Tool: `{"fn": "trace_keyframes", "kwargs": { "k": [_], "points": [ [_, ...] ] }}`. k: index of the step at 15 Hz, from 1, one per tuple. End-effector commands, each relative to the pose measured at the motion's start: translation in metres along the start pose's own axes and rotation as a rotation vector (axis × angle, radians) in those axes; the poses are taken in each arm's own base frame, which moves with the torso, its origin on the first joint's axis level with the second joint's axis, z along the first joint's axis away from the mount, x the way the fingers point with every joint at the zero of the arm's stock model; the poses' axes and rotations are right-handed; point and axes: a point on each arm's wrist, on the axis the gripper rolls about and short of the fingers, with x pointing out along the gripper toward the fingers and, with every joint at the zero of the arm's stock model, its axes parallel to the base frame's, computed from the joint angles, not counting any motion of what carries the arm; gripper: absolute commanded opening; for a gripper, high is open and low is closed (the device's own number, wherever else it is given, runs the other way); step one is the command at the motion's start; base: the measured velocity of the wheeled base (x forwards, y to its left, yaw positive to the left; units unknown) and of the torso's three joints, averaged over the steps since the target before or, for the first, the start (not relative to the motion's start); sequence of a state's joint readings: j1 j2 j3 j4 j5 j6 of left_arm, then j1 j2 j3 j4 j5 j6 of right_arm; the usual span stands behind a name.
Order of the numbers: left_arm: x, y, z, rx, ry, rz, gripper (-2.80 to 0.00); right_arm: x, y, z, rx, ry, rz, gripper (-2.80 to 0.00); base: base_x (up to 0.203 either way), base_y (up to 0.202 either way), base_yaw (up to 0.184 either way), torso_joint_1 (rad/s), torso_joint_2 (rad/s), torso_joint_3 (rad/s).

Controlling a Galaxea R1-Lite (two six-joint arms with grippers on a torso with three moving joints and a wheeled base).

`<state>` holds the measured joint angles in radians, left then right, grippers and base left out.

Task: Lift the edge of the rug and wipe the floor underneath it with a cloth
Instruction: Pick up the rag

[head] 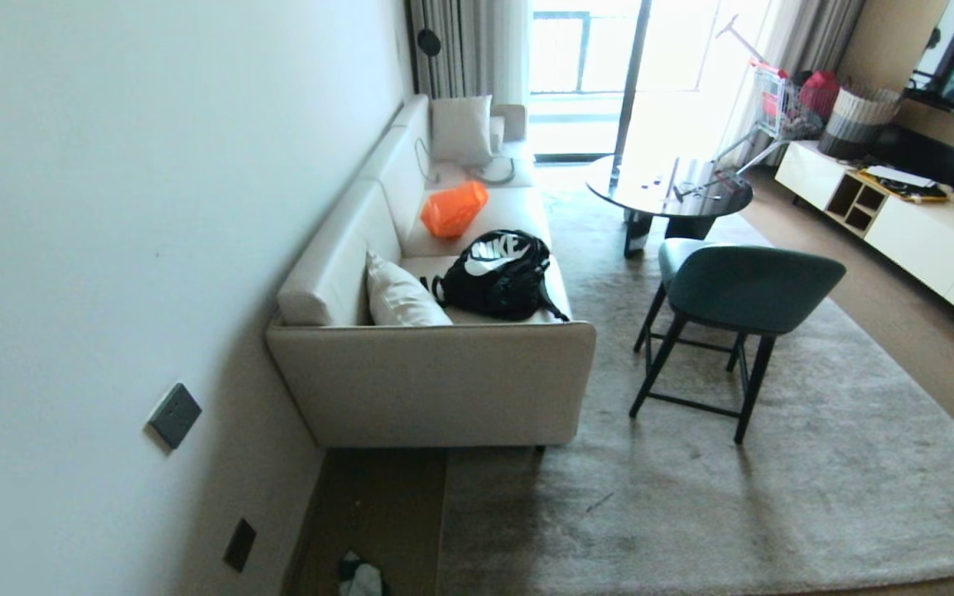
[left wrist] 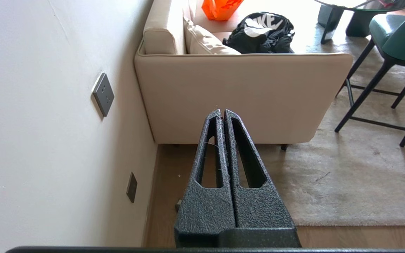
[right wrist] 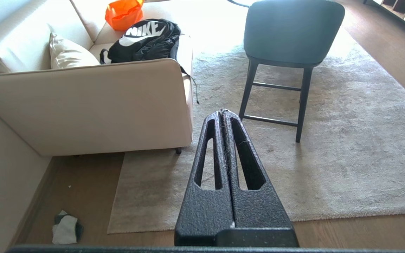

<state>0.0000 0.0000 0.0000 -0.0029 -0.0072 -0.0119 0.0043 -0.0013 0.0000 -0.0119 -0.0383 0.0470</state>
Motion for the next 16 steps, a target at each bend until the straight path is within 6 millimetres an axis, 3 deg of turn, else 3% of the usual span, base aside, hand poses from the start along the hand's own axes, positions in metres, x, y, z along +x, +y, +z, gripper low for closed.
{"fn": "trace_keyframes", "kwargs": {
  "k": [1, 16],
  "points": [
    [0.0000, 0.0000, 0.0000, 0.000, 0.000, 0.000, -2.80, 0.0001, 0.0000, 0.0001, 0.001, 0.001, 0.000, -2.80, 0.000, 0.000, 0.000, 0.000, 0.00, 0.000],
    [0.0000, 0.0000, 0.0000, 0.000, 0.000, 0.000, -2.80, 0.0001, 0.0000, 0.0001, 0.001, 0.001, 0.000, -2.80, 0.000, 0.000, 0.000, 0.000, 0.00, 0.000]
  ]
}}
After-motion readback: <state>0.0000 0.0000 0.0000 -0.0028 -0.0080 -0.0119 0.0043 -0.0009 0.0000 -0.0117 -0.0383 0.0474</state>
